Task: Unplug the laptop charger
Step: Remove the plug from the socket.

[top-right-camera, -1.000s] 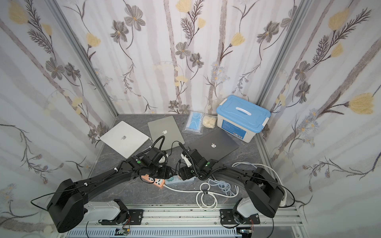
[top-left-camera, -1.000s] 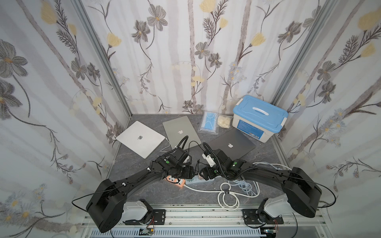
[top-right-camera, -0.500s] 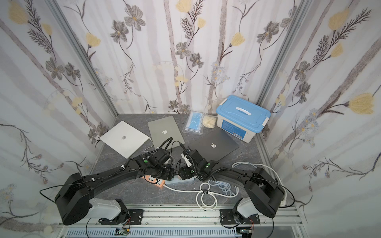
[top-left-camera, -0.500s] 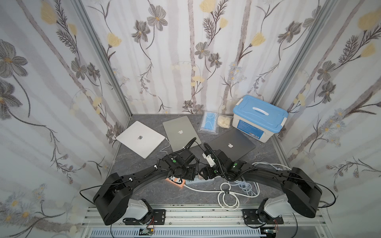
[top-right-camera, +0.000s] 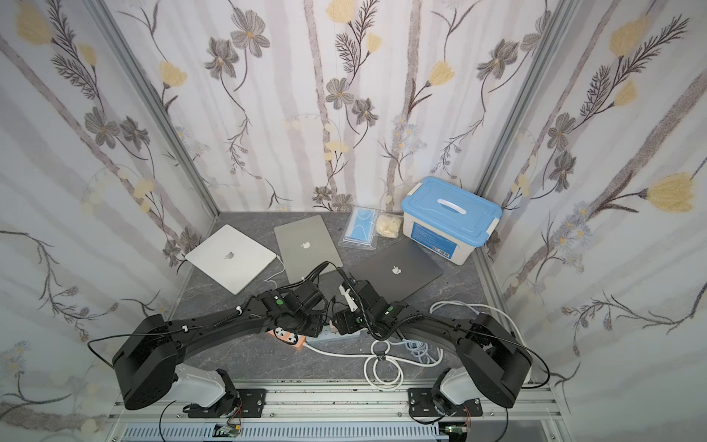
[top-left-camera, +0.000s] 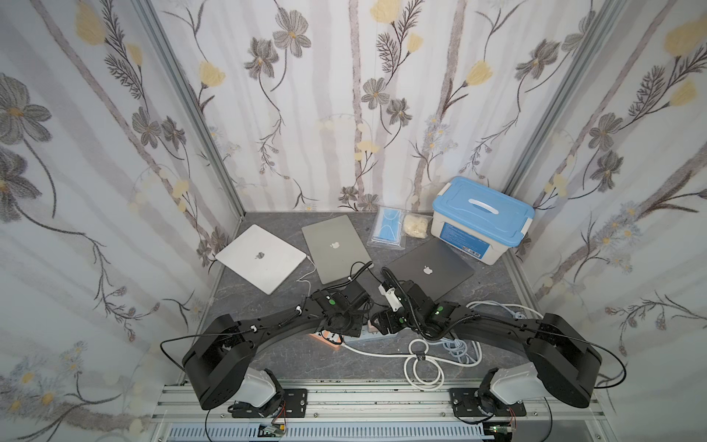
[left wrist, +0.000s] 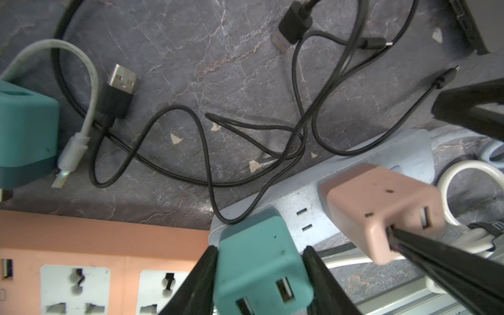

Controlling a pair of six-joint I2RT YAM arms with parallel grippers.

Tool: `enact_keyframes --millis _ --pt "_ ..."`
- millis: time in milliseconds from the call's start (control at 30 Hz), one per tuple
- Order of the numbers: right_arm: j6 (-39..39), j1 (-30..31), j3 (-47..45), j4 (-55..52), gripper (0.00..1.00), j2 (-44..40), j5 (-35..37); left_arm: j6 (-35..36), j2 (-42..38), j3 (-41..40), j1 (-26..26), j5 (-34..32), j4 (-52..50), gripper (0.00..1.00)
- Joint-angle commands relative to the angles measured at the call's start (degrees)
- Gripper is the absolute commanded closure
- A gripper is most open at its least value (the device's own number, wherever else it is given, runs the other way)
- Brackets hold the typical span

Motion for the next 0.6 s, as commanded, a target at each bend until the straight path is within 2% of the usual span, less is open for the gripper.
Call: enact_keyframes --millis 0,267,567 --pt "-1.1 0.1 -0.7 -6.1 0.19 1.0 3.0 -0.8 0.4 0.7 -0.1 -1.6 -0.2 0.59" --pt "-1.0 0.1 -0.2 -7.5 0.2 1.9 3.9 0.8 -0.1 2.6 -0.6 -2.2 -2.4 0.75" --pt "-0.6 0.1 -1.2 -8.9 0.2 2.1 3.7 3.4 -3.4 2.9 -2.6 -5.6 -1.9 0.82"
